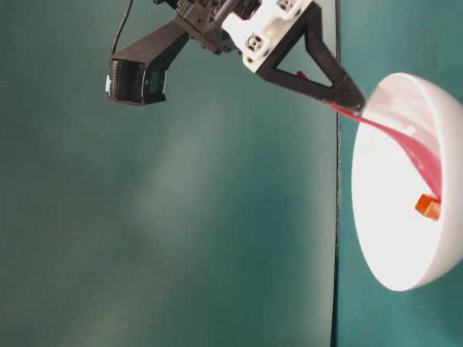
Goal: Grip the spoon and scoop the red block from the bowl with right arm.
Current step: 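Lower the spoon bowl into the white bowl beside the red cube, then slide the spoon under the red cube and tilt it upward, then raise the spoon with the red cube out of the bowl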
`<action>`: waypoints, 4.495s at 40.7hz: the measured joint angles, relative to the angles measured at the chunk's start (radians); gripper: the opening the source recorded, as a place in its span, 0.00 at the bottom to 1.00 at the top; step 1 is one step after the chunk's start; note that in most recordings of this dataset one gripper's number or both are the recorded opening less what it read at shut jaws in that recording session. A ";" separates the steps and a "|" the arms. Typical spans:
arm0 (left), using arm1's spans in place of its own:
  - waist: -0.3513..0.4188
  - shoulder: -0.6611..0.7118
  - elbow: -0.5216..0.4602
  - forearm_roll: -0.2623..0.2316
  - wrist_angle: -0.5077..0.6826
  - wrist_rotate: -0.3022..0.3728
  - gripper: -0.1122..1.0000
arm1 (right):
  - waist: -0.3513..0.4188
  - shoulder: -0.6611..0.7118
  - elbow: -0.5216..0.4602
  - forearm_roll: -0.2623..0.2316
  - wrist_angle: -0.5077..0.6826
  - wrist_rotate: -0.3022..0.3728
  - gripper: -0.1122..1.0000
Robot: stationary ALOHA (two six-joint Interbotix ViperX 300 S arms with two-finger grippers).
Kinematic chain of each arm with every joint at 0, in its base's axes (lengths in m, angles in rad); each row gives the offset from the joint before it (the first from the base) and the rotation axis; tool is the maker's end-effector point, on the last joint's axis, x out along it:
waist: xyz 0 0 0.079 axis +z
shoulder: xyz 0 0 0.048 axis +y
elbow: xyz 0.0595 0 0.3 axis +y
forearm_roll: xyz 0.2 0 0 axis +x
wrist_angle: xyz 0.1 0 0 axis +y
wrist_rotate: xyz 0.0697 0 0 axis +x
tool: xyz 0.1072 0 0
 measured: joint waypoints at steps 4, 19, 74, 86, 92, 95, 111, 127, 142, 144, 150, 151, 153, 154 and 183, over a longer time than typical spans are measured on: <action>0.000 0.000 0.000 0.000 -0.002 -0.002 0.10 | 0.002 0.002 -0.002 0.000 -0.015 0.000 0.29; 0.000 0.000 0.000 0.002 -0.002 0.000 0.10 | 0.008 0.037 -0.048 -0.002 0.003 0.000 0.29; 0.000 0.000 0.000 0.002 0.005 0.000 0.10 | 0.049 0.055 -0.100 -0.002 -0.086 -0.002 0.29; 0.000 0.000 0.000 0.002 0.003 0.000 0.10 | 0.055 0.051 -0.100 0.000 -0.110 -0.002 0.29; 0.000 0.000 0.000 0.000 0.005 0.000 0.10 | 0.057 0.043 -0.100 -0.002 -0.133 -0.003 0.29; 0.000 0.000 0.000 0.000 0.005 0.000 0.10 | 0.058 0.040 -0.100 -0.002 -0.138 -0.003 0.29; 0.000 0.000 0.000 0.000 0.005 0.000 0.10 | 0.106 -0.015 -0.057 -0.002 -0.186 -0.003 0.29; 0.000 0.000 0.000 0.002 0.005 -0.014 0.10 | 0.210 -0.189 0.114 -0.020 -0.471 -0.008 0.29; 0.000 0.000 0.000 0.000 0.009 -0.009 0.10 | 0.299 -0.281 0.172 -0.121 -0.630 -0.011 0.29; 0.000 0.000 0.000 0.000 0.014 -0.012 0.10 | 0.305 -0.287 0.172 -0.123 -0.637 -0.008 0.29; 0.000 0.000 0.000 0.000 0.018 -0.021 0.10 | 0.313 -0.313 0.172 -0.123 -0.646 -0.008 0.29; 0.000 0.000 0.000 0.002 0.018 -0.020 0.10 | 0.313 -0.321 0.170 -0.123 -0.647 -0.008 0.29; 0.000 0.000 0.000 0.000 0.017 -0.023 0.10 | 0.311 -0.337 0.169 -0.123 -0.657 -0.006 0.29; 0.000 0.000 0.000 0.000 0.017 -0.026 0.10 | 0.313 -0.348 0.169 -0.123 -0.664 -0.006 0.29; 0.000 0.000 -0.021 0.000 0.023 -0.025 0.10 | 0.313 -0.471 0.170 -0.117 -0.627 0.026 0.29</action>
